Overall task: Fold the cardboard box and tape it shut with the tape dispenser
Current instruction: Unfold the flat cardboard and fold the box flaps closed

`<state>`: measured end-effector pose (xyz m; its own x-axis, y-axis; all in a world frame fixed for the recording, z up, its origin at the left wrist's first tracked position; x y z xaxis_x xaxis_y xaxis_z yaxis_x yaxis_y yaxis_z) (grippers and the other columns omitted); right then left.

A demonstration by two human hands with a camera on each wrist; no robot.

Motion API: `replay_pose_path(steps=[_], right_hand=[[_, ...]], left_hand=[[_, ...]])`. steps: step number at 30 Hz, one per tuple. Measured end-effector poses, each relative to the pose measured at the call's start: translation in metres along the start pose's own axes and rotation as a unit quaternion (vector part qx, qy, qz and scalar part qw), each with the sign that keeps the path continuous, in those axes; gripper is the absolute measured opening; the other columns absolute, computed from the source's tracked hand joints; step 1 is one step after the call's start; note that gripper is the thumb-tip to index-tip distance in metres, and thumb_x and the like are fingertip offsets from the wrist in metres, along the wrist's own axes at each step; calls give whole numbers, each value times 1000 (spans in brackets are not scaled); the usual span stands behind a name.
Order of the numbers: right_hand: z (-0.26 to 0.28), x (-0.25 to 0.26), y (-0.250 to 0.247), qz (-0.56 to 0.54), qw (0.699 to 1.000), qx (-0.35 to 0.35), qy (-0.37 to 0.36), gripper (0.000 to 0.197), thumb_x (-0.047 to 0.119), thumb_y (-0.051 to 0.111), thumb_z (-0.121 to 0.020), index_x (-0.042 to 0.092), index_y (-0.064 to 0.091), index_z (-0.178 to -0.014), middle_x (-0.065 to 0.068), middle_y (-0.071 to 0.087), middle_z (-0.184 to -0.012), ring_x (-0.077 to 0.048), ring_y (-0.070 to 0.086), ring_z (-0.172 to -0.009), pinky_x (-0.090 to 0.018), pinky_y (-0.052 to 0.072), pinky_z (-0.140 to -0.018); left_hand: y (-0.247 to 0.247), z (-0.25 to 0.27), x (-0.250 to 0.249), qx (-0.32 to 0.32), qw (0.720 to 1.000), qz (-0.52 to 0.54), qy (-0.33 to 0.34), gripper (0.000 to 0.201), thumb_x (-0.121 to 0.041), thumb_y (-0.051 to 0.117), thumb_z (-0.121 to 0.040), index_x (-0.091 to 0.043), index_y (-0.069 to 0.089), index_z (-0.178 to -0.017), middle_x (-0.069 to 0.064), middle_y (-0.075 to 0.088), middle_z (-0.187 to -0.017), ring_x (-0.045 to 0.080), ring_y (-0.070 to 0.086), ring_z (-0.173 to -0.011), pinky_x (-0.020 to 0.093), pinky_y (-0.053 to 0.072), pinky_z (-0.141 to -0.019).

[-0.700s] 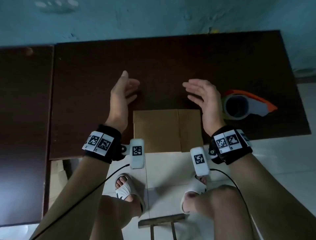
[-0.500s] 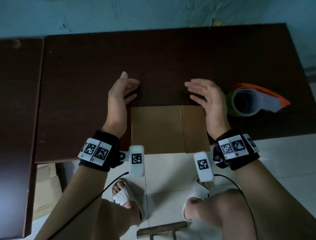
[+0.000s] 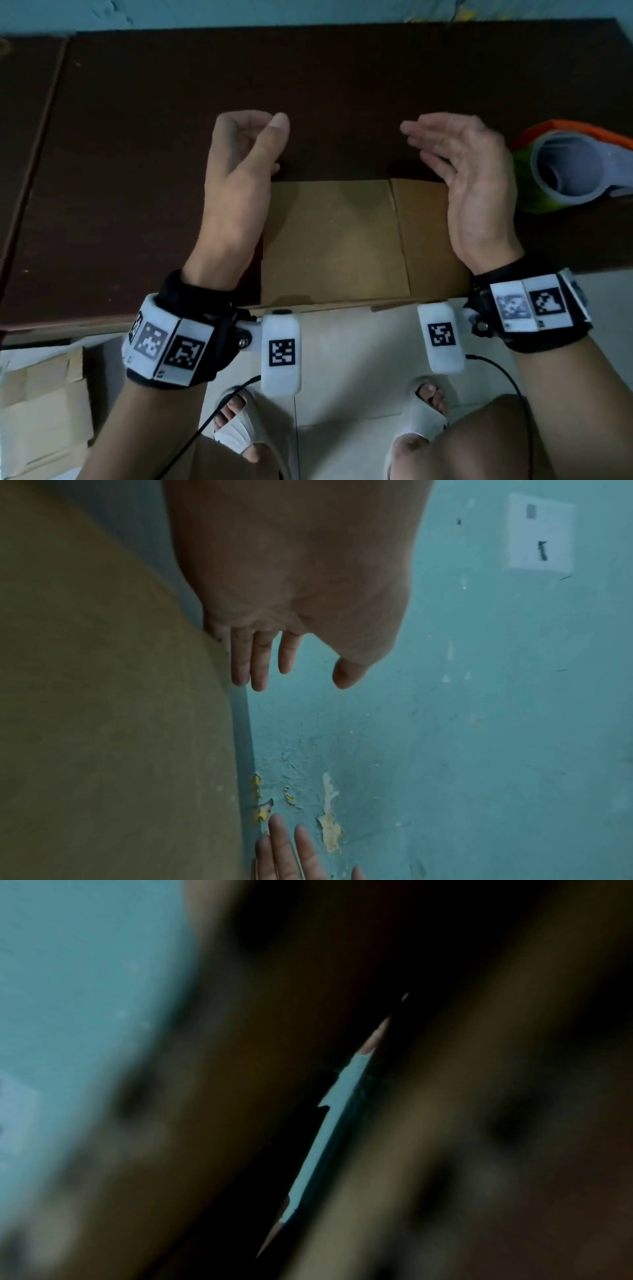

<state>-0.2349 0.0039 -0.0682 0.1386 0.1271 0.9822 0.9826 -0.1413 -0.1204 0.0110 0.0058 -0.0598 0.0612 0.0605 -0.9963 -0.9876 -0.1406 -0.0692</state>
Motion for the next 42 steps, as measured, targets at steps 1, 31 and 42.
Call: replay_pose_path(steps=[1,31,42], right_hand=[[0,0,0,-4,1000,-1,-8,65,49,31,-95,2,58,-132,-9,69,-131,-17,63,-125,-42,45,-111],[23,6,7,32,998,-53,-23,31,39,48,-94,27,71,-111,7,70,-120,-9,62,-119,-40,45,-110],[42,29,16,-13,998,-45,38,52,40,48,-105,24,39,-153,9,50,-140,-9,49,-128,-28,38,-98]], left_hand=[[-1,0,2,0,1000,-1,3,28,-46,60,-98,-28,60,-119,6,67,-131,16,66,-120,41,55,-104],[-22,23,8,-53,996,-17,64,44,-4,80,-89,-16,59,-126,-5,73,-118,12,65,-116,35,53,-100],[-10,37,-22,-99,979,105,141,40,-3,74,-94,-17,56,-126,0,71,-123,8,69,-110,23,56,-92]])
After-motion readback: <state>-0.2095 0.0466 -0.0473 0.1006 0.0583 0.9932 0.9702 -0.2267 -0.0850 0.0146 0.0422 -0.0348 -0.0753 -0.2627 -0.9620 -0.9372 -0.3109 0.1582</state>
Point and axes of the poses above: each hand's wrist, its own z-axis away from the middle knuckle, its own y-axis out of the palm, x = y × z, the point moved 3 cm from there along -z, towards the middle knuckle
